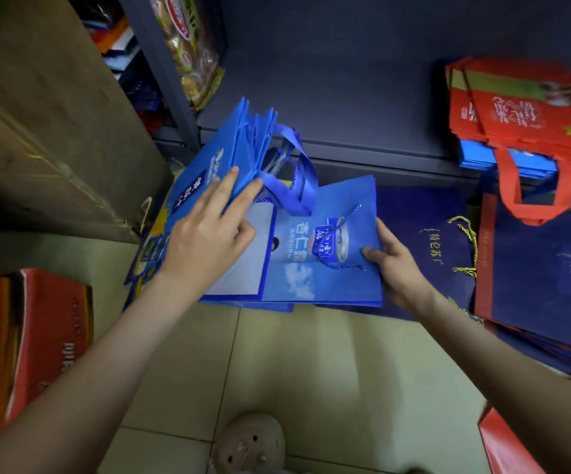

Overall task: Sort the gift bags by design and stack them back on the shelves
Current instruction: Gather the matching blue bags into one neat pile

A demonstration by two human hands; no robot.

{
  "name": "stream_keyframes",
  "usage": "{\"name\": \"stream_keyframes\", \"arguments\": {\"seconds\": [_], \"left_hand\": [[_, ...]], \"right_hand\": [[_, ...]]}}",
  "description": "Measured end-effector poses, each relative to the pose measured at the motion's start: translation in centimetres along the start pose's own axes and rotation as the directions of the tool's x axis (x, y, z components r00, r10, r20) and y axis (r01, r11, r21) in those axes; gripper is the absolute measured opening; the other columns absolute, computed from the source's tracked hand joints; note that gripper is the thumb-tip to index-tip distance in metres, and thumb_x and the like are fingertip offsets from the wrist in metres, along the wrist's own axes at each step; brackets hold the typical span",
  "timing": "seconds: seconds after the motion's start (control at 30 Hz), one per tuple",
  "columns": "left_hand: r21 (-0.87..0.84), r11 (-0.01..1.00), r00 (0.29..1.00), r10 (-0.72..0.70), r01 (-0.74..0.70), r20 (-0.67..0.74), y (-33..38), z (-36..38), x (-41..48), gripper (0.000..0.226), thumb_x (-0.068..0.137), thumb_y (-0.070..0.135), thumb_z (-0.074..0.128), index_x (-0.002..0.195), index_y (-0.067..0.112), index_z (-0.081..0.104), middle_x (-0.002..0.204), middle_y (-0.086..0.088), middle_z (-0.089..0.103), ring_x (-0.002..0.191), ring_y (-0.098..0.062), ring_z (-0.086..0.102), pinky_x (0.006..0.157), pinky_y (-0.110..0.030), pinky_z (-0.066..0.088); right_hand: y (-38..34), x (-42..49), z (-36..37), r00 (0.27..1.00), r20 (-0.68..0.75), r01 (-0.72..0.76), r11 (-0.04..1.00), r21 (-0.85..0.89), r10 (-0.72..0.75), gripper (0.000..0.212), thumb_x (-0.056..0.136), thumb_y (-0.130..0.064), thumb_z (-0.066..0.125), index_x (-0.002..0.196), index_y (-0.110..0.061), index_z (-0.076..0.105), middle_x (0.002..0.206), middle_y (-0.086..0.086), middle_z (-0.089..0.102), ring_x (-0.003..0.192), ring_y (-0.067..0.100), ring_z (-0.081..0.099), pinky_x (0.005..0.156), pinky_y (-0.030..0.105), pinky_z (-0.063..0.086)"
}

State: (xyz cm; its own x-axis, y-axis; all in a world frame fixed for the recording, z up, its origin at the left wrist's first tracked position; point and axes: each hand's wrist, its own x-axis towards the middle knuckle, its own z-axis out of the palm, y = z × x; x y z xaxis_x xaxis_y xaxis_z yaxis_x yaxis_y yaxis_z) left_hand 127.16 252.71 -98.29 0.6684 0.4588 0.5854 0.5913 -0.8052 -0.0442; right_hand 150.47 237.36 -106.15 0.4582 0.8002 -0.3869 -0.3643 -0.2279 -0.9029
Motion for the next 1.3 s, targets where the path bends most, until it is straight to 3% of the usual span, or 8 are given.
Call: {"name": "stream_keyframes", "arguments": {"seconds": [0.37,0.53,0.6,0.7,0.8,1.0,1.17,1.3], "left_hand": [[-0.171,0.961,0.975,-0.221,0.215,-0.017,-3.4,-3.0,0.9,0.051,0.077,0.006,0.055,0.126,0.014,0.061,0.133,-0.010,0.057,0.099,-0.026,0.066,0.063,-0.038,0.056],[-0.147,0.977,0.987,-0.159,0.156,-0.003,-2.7,-2.3,0.8,0.049,0.078,0.010,0.054,0.126,0.016,0.062,0.133,-0.010,0.057,0.106,-0.024,0.065,0.068,-0.037,0.057],[-0.124,0.988,0.996,-0.091,0.092,0.007,-2.1,-1.7,0.3,0.048,0.079,0.011,0.053,0.126,0.018,0.061,0.132,-0.011,0.057,0.106,-0.027,0.065,0.069,-0.037,0.059],[-0.071,0.997,0.998,0.014,-0.010,0.064,-0.5,-0.5,-0.7,0.045,0.082,0.018,0.051,0.127,0.024,0.060,0.132,-0.009,0.058,0.109,-0.028,0.063,0.058,-0.038,0.058],[-0.003,0.995,0.975,0.096,-0.097,0.202,1.8,1.2,-2.1,0.049,0.080,0.027,0.054,0.128,0.032,0.060,0.131,-0.007,0.059,0.110,-0.028,0.063,0.059,-0.031,0.055],[-0.133,0.967,0.781,0.252,-0.215,0.571,7.1,5.7,-5.6,0.094,0.064,0.047,0.076,0.145,0.034,0.029,0.140,-0.016,0.049,0.121,-0.035,0.053,0.095,-0.048,0.046],[-0.283,0.943,0.828,0.295,-0.174,0.476,10.6,7.1,0.5,0.064,0.081,0.052,0.041,0.136,0.020,0.051,0.142,-0.015,0.047,0.132,-0.030,0.043,0.104,-0.056,0.036],[-0.290,0.952,0.885,0.219,-0.101,0.412,13.3,9.8,7.4,0.054,0.078,0.032,0.067,0.128,0.012,0.060,0.141,-0.019,0.046,0.130,-0.033,0.046,0.106,-0.054,0.031]], "right_hand": [[-1.7,-0.8,-0.8,0.995,0.097,-0.020,0.983,0.180,0.003,0.057,0.094,0.007,0.040,0.139,-0.028,0.046,0.134,0.002,0.058,0.114,0.032,0.060,0.084,0.048,0.055],[0.3,0.9,4.8,0.984,0.172,-0.055,0.996,0.070,0.042,0.050,0.099,-0.002,0.041,0.143,-0.025,0.036,0.128,-0.006,0.061,0.109,0.017,0.063,0.077,0.033,0.057],[0.9,1.6,7.3,0.973,0.207,-0.072,0.988,-0.140,0.100,0.054,0.102,-0.014,0.042,0.150,-0.027,0.020,0.141,-0.010,0.047,0.125,0.016,0.050,0.088,0.024,0.052],[1.5,2.8,8.4,0.995,0.056,-0.029,0.803,-0.596,0.077,0.071,0.101,-0.030,0.043,0.153,-0.016,-0.004,0.158,0.000,0.013,0.145,0.019,0.010,0.114,0.028,0.013],[2.5,2.7,7.1,0.997,0.077,0.058,0.726,-0.686,-0.007,0.076,0.100,-0.030,0.045,0.152,-0.014,-0.008,0.161,0.003,-0.002,0.146,0.019,-0.006,0.115,0.029,-0.002],[3.0,1.6,2.1,0.976,0.079,0.150,0.361,-0.920,-0.204,0.090,0.090,-0.018,0.062,0.150,-0.004,-0.004,0.159,0.015,-0.002,0.147,0.030,-0.001,0.119,0.035,0.003],[0.1,1.3,-4.4,0.952,-0.096,-0.019,0.255,-0.967,-0.290,0.093,0.082,-0.009,0.063,0.152,-0.015,0.002,0.159,0.012,0.002,0.146,0.028,0.006,0.116,0.043,0.012],[-4.7,3.9,-9.9,0.852,-0.231,-0.136,0.228,-0.964,-0.470,0.090,0.073,0.001,0.062,0.151,-0.009,0.018,0.155,0.018,0.018,0.143,0.036,0.017,0.113,0.050,0.021]]}}
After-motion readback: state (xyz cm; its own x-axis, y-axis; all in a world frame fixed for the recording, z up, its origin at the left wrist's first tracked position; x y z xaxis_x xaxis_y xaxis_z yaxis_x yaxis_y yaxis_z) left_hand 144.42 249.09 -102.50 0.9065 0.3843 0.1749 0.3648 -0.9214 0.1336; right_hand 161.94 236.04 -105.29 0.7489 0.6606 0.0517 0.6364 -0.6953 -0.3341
